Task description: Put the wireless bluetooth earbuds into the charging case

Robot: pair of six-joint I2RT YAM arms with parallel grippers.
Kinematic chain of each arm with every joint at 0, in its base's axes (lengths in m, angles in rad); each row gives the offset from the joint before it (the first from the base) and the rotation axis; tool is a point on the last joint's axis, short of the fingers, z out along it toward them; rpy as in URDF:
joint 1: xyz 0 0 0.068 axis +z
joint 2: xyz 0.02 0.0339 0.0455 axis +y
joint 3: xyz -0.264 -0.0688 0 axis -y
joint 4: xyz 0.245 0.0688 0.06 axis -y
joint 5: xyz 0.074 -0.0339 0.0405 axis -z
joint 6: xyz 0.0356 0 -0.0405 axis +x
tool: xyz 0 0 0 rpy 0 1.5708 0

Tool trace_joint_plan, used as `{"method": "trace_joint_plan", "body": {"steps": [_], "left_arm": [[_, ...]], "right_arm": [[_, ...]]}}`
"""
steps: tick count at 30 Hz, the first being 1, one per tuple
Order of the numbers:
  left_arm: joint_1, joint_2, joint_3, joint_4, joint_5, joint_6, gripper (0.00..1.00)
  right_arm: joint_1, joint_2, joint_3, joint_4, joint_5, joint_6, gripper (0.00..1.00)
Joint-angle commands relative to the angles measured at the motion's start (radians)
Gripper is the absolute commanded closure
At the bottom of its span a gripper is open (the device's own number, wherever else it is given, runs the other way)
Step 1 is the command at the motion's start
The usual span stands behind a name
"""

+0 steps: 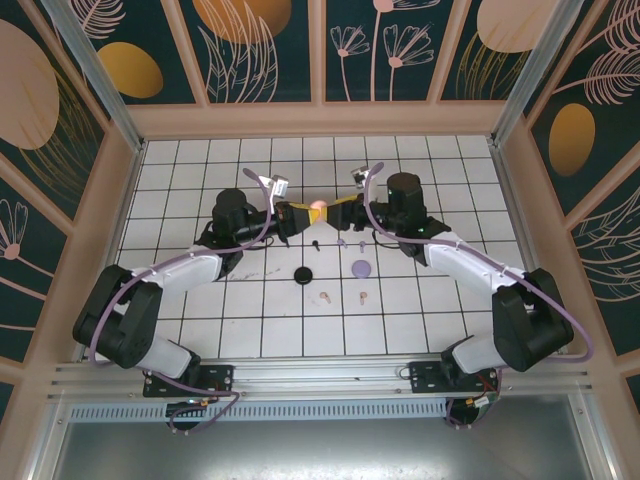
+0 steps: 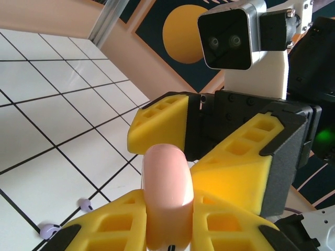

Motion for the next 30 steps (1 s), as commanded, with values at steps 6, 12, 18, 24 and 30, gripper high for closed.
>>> {"method": "trace_joint_plan", "body": {"steps": [6, 12, 18, 24, 30], "left_arm": [[-0.012, -0.053, 0.000, 0.046, 0.068, -0.002, 1.00], [-0.012, -0.040, 0.007, 0.054, 0.071, -0.007, 1.00], [-0.011, -0.020, 0.022, 0.086, 0.114, -0.041, 1.00], [-0.013, -0.014, 0.025, 0.117, 0.133, -0.071, 1.00], [-0.013, -0.016, 0.025, 0.123, 0.133, -0.078, 1.00]], "right_arm": [[-0.057, -0.019, -0.030, -0.035, 0.040, -0.005, 0.39], [-0.065, -0.128, -0.076, -0.057, -0.014, -0.002, 0.39], [-0.066, -0.172, -0.110, 0.006, -0.168, 0.027, 0.41], [-0.066, -0.131, -0.084, 0.028, -0.188, 0.041, 0.47], [-0.066, -0.100, -0.059, 0.042, -0.188, 0.051, 0.50]]}}
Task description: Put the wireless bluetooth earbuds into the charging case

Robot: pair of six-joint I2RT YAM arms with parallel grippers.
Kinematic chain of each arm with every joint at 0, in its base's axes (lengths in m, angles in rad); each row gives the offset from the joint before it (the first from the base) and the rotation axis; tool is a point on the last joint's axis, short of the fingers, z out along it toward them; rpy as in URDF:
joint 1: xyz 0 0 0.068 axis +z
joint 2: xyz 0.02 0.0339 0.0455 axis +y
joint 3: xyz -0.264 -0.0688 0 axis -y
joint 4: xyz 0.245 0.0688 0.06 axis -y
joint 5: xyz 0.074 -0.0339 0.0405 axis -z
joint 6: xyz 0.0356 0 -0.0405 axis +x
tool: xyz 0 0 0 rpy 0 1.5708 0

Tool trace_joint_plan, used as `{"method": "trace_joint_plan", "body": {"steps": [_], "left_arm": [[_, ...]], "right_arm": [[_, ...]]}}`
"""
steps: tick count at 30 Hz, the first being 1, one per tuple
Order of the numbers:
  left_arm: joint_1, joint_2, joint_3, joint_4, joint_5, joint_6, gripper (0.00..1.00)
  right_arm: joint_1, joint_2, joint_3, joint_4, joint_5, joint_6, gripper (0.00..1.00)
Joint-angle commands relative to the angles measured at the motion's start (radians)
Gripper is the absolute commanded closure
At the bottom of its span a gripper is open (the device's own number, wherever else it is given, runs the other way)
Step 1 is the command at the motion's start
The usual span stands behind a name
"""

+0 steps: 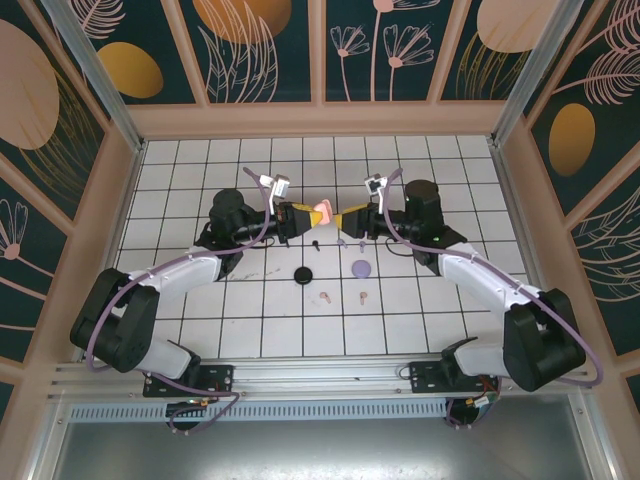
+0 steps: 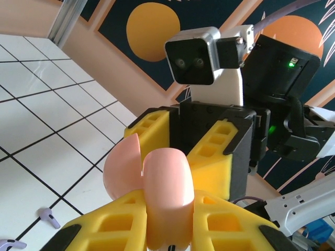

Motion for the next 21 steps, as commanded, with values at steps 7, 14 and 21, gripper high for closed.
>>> {"method": "trace_joint_plan", "body": {"steps": [7, 14, 21], "left_arm": [[-0.005, 0.006, 0.025, 0.058, 0.028, -0.013, 1.00], [-0.005, 0.014, 0.026, 0.062, 0.025, -0.012, 1.00], [-0.005, 0.024, 0.038, 0.065, 0.022, -0.016, 1.00]], "right_arm": [[-0.007, 0.041, 0.045, 0.077, -0.040, 0.028, 0.51], [-0.004, 0.047, 0.054, 0.082, -0.044, 0.033, 0.52], [0.009, 0.062, 0.056, 0.086, -0.047, 0.035, 0.55]]}}
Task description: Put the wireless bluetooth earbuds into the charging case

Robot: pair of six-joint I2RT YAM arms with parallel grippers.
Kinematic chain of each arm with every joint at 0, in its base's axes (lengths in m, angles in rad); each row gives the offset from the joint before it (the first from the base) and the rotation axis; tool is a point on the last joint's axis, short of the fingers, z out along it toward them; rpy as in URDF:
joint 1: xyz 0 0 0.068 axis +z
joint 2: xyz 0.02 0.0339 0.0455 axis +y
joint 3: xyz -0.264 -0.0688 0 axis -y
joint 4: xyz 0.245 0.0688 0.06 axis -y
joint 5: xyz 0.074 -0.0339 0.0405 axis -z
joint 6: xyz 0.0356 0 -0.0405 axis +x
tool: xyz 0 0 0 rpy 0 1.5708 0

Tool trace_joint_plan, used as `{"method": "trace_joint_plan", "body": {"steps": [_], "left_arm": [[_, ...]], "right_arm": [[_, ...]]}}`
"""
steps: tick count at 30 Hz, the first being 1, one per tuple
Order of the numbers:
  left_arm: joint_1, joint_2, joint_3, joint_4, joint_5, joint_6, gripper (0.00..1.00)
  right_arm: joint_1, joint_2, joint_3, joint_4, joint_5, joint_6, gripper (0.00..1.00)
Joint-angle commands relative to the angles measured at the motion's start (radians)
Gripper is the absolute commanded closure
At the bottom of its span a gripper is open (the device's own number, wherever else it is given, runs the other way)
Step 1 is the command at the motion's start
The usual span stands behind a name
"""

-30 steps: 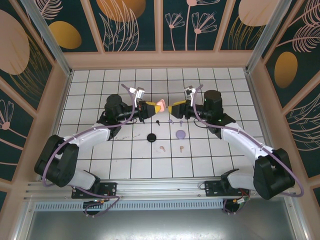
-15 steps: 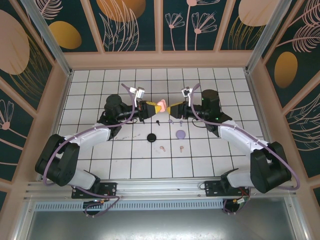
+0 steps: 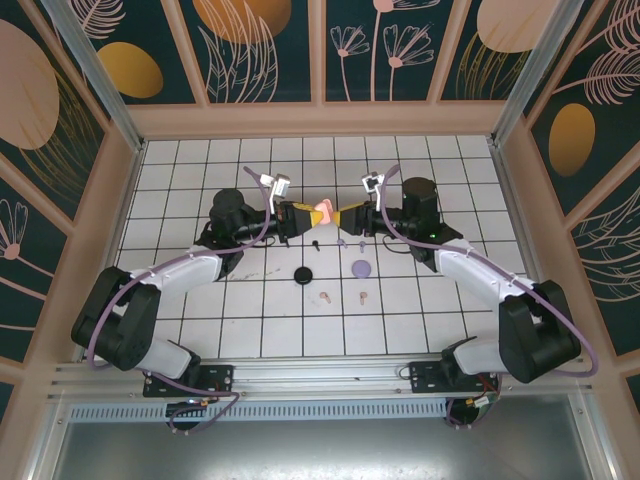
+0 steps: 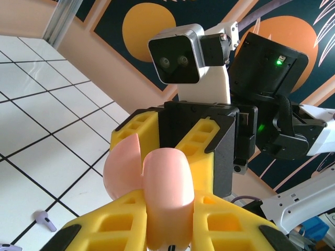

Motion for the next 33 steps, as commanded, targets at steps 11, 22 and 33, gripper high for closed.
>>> {"method": "trace_joint_plan", "body": {"steps": [11, 22, 33], "left_arm": [[-0.006, 0.014, 0.025, 0.050, 0.010, -0.008, 1.00], [-0.006, 0.008, 0.013, 0.058, 0.007, -0.011, 1.00], [-0.006, 0.014, 0.008, 0.058, -0.024, -0.016, 1.00]], "right_arm": [[0.026, 0.039, 0.061, 0.050, -0.004, 0.010, 0.61], [0.026, 0.051, 0.083, 0.053, -0.002, 0.016, 0.84], [0.051, 0.046, 0.078, 0.037, 0.007, 0.008, 1.00]]}}
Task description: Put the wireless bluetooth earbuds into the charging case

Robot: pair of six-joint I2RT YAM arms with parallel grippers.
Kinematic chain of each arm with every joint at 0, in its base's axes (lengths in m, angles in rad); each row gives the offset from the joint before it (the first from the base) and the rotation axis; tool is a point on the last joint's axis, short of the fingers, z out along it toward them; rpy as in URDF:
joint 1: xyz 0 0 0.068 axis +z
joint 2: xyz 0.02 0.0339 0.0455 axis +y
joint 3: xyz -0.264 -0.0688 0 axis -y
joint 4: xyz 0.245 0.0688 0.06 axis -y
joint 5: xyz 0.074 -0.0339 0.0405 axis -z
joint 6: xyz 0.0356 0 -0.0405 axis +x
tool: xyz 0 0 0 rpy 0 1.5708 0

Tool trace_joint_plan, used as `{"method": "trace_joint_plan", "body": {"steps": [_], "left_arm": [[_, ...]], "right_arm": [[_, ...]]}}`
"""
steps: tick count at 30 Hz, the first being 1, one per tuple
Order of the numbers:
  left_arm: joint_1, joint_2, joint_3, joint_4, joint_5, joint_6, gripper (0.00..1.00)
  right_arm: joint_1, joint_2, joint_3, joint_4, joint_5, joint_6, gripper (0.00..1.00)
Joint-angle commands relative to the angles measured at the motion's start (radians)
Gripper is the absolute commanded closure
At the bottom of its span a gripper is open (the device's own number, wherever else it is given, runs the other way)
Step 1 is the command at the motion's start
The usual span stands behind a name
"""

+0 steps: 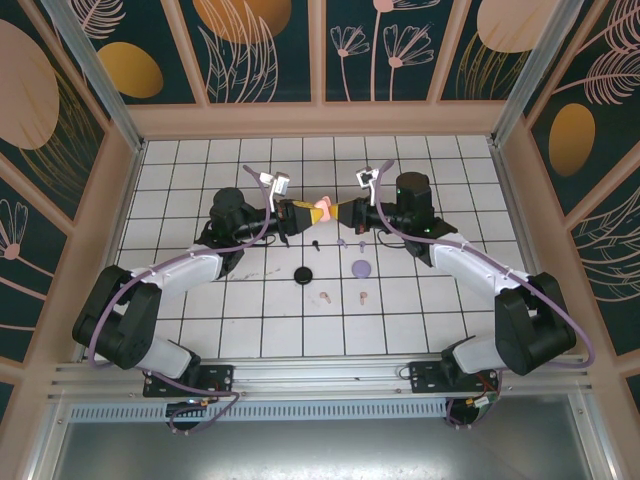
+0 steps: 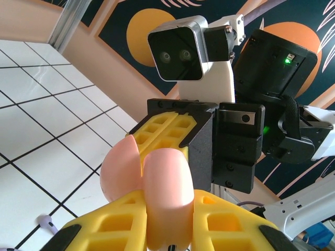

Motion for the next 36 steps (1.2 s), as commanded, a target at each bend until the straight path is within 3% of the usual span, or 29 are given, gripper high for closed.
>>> {"method": "trace_joint_plan", "body": {"steps": [1, 3, 5, 9, 15, 21, 28, 36], "left_arm": [[-0.006, 0.007, 0.002, 0.047, -0.013, -0.003, 1.00], [-0.006, 0.000, 0.002, 0.017, -0.054, 0.016, 0.88], [-0.006, -0.013, 0.002, -0.026, -0.109, 0.046, 0.67], [-0.006, -0.053, 0.025, -0.152, -0.195, 0.140, 0.41], [0.000, -0.103, 0.124, -0.405, -0.229, 0.323, 0.25], [0.012, -0.058, 0.320, -0.760, -0.185, 0.556, 0.20], [0.014, 0.049, 0.539, -1.115, -0.121, 0.758, 0.22], [0.014, 0.135, 0.646, -1.304, -0.066, 0.864, 0.31]], "right_arm": [[0.027, 0.005, 0.025, 0.019, -0.001, -0.011, 1.00], [0.028, 0.005, 0.031, -0.006, 0.033, -0.021, 1.00], [0.028, 0.005, 0.040, -0.044, 0.077, -0.036, 1.00], [0.025, 0.016, 0.075, -0.141, 0.165, -0.085, 1.00], [0.022, 0.037, 0.138, -0.261, 0.233, -0.178, 1.00], [0.024, 0.073, 0.226, -0.410, 0.297, -0.344, 1.00], [0.024, 0.105, 0.315, -0.580, 0.332, -0.527, 1.00], [0.024, 0.092, 0.347, -0.651, 0.318, -0.579, 1.00]]}}
